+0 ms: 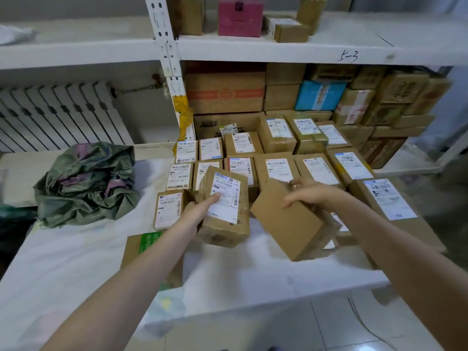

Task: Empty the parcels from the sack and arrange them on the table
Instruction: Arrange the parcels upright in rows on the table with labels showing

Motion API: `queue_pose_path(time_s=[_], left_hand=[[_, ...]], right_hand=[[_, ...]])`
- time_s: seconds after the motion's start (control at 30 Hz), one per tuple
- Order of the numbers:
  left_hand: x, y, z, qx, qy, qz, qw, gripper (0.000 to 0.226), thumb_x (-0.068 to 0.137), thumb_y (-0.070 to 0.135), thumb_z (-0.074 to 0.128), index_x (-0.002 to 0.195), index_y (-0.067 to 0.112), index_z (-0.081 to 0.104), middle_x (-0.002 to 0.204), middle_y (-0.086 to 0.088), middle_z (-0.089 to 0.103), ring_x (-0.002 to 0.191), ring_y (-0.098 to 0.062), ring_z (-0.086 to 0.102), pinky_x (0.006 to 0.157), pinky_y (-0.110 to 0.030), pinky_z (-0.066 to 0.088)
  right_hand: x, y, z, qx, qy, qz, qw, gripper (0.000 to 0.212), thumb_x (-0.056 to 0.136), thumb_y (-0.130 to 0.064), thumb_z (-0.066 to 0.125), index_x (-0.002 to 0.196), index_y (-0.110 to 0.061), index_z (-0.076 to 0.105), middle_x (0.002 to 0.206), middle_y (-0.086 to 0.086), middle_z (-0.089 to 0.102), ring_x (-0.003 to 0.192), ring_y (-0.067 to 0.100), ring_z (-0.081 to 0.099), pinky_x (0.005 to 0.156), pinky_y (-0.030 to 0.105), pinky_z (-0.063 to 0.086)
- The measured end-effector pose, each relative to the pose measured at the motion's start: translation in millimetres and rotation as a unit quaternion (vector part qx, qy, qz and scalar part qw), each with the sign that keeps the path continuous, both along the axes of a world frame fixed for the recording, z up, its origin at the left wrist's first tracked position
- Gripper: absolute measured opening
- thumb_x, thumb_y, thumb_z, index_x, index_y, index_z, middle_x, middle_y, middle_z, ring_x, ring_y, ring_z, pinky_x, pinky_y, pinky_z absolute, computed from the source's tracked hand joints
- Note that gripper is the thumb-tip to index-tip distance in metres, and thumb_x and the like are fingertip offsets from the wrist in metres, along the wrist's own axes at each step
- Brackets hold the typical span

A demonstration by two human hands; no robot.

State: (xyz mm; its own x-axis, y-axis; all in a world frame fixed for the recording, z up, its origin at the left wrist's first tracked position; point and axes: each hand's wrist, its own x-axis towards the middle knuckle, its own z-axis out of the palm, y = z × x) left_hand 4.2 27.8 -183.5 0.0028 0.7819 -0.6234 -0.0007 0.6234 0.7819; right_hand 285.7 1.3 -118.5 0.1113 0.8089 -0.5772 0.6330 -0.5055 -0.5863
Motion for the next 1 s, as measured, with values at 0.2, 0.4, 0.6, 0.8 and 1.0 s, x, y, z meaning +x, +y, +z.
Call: queue_pose_path(time_s=[0.2, 0.4, 0.6, 0.8, 1.0], left_hand=[[29.6, -14.9, -17.6, -0.044, -0.046, -0.009, 0.998, 0.048, 0.079, 0.042, 0.074, 0.117, 0.013, 0.065, 0.104, -0.012, 0.073, 0.097, -0.03, 0.07, 0.093, -0.047, 0.052], [65.7, -10.5, -47.9, -0.069, 0.003, 0.014, 0.998, 0.053, 0.08, 0.058, 0.066, 0.113, 0.017, 0.065, 0.113, -0.01, 0.07, 0.106, -0.031, 0.065, 0.099, -0.051, 0.047], [90.8, -5.0, -62.3, -0.006, 0.14, 0.034, 0.99, 0.061, 0.092, 0.048, 0.056, 0.141, 0.014, 0.044, 0.137, -0.008, 0.053, 0.124, -0.032, 0.049, 0.105, -0.045, 0.04], [106.8, -42.2, -33.7, 0.143, 0.024, 0.084, 0.986, 0.039, 0.093, 0.035, 0.058, 0.127, 0.015, 0.057, 0.121, -0.008, 0.063, 0.122, -0.029, 0.055, 0.1, -0.04, 0.043], [115.1, -49.9, 4.7, -0.03, -0.309, 0.062, 0.949, 0.061, 0.08, 0.05, 0.056, 0.135, 0.021, 0.054, 0.13, -0.009, 0.062, 0.117, -0.029, 0.058, 0.096, -0.046, 0.047]], right_hand=[[33.8, -1.9, 4.9, 0.021, 0.304, -0.079, 0.949, 0.049, 0.072, -0.028, 0.074, 0.118, -0.016, 0.061, 0.098, 0.007, 0.074, 0.093, 0.024, 0.068, 0.081, 0.039, 0.055], [42.1, -4.0, -25.6, -0.053, 0.403, -0.158, 0.9, 0.038, 0.078, -0.035, 0.068, 0.107, -0.012, 0.064, 0.084, 0.007, 0.074, 0.079, 0.022, 0.068, 0.072, 0.033, 0.051], [48.5, -0.1, -55.6, -0.036, 0.492, -0.212, 0.844, 0.022, 0.091, -0.031, 0.055, 0.101, -0.013, 0.064, 0.076, 0.004, 0.071, 0.065, 0.018, 0.068, 0.065, 0.029, 0.052], [33.2, -1.4, -70.4, -0.069, 0.558, -0.254, 0.787, 0.033, 0.095, -0.031, 0.048, 0.091, -0.011, 0.073, 0.078, 0.009, 0.073, 0.066, 0.024, 0.071, 0.063, 0.032, 0.056], [3.8, 11.7, -45.4, -0.001, 0.494, -0.225, 0.84, 0.025, 0.101, -0.013, 0.042, 0.083, -0.009, 0.059, 0.077, 0.009, 0.067, 0.058, 0.016, 0.066, 0.056, 0.024, 0.054]])
